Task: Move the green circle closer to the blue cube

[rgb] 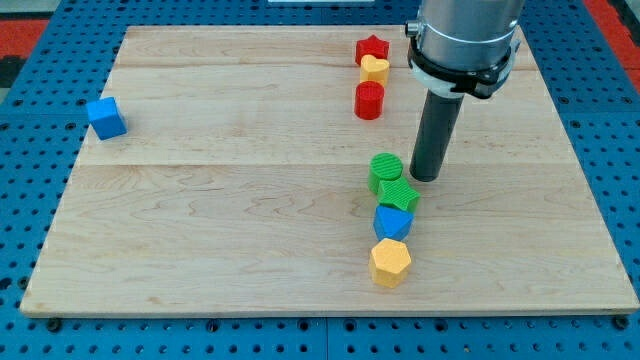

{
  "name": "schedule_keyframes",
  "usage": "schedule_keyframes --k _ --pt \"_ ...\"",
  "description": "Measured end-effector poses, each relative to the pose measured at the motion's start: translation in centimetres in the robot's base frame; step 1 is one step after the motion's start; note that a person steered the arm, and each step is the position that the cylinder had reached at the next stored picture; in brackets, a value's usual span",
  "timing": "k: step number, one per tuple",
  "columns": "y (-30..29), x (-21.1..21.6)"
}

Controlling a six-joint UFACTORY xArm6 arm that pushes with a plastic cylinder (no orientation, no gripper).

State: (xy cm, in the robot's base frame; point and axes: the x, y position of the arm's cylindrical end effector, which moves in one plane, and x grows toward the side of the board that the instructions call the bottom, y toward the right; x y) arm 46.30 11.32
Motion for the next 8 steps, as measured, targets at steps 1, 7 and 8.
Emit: schedule_keyframes --k 1,7,8 --pt "-0.1 0.8" --pt "-16.8 -2.4" --pt "-12.5 -2.4"
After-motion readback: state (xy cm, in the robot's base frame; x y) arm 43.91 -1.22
